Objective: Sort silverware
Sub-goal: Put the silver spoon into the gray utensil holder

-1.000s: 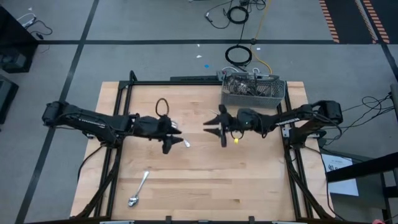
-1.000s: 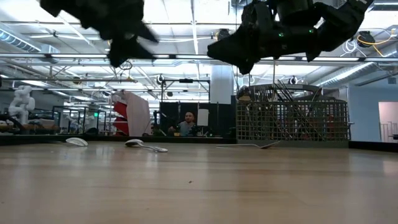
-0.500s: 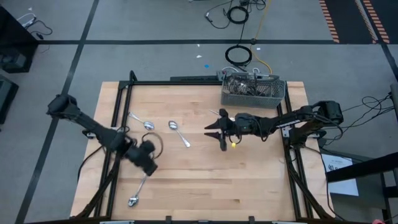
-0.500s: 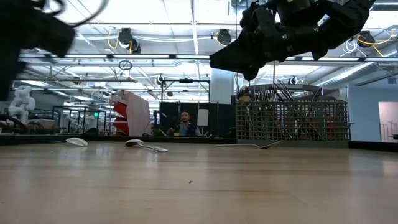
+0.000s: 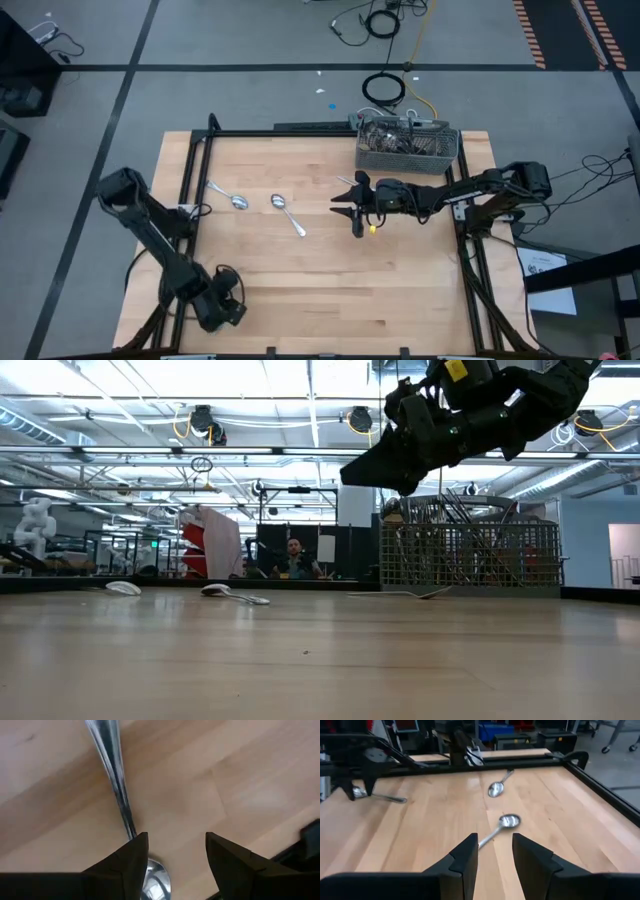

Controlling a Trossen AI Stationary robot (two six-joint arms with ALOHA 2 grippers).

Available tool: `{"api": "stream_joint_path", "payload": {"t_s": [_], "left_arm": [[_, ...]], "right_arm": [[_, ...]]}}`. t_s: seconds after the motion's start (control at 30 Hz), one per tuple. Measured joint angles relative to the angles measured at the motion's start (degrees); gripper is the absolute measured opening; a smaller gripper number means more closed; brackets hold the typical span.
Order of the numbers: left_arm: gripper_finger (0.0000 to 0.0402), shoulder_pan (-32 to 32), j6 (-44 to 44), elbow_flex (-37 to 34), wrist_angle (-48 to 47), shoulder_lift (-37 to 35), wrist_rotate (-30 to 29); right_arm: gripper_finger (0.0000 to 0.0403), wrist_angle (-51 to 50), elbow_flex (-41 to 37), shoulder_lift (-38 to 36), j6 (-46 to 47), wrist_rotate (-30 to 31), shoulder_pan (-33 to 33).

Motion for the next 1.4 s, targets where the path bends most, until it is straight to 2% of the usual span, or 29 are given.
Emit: {"api": "stream_joint_path", "payload": {"t_s": [0.2, 0.37, 0.43, 0.63, 0.9, 1.1, 1.23, 1.4], "left_arm": [[0.0205, -0.3, 3.62, 8.56, -8.66, 5.48, -0.67], [0.0205, -0.41, 4.44, 14.3, -21.54, 6.09, -2.97], [0.0205, -0.52, 3.7, 14.61, -25.02, 6.01, -2.72], [0.0205, -0.56, 1.43, 12.06, -18.52, 7.07, -1.27], [0.0205, -0.46, 4.94, 11.99, -17.63, 12.6, 1.81], [0.0202, -0.45, 6.29, 12.05, -16.57, 14.32, 1.85], [0.0171, -0.45, 6.33, 12.01, -15.92, 14.45, 1.56], [0.0103, -0.1, 10.42, 12.01, -15.74, 14.51, -0.68]], "right_arm": [[0.0114, -1.46, 0.02, 0.0, 0.03, -0.02, -0.02], [0.0114, -3.32, 0.02, 0.02, -0.06, -0.07, -0.65], [0.0114, -3.64, 0.02, 0.02, -0.06, -0.05, -0.72], [0.0114, -3.97, 0.02, 0.02, 0.46, -0.07, -1.04], [0.0114, -4.12, 0.02, 0.02, 3.38, -0.07, -1.02], [0.0114, -4.21, 0.02, 0.02, 3.57, -0.07, -1.0], [0.0114, -4.23, 0.02, 0.02, 4.69, -0.07, -1.0], [0.0114, -4.25, 0.02, 0.02, 7.87, -0.07, -1.0]]}}
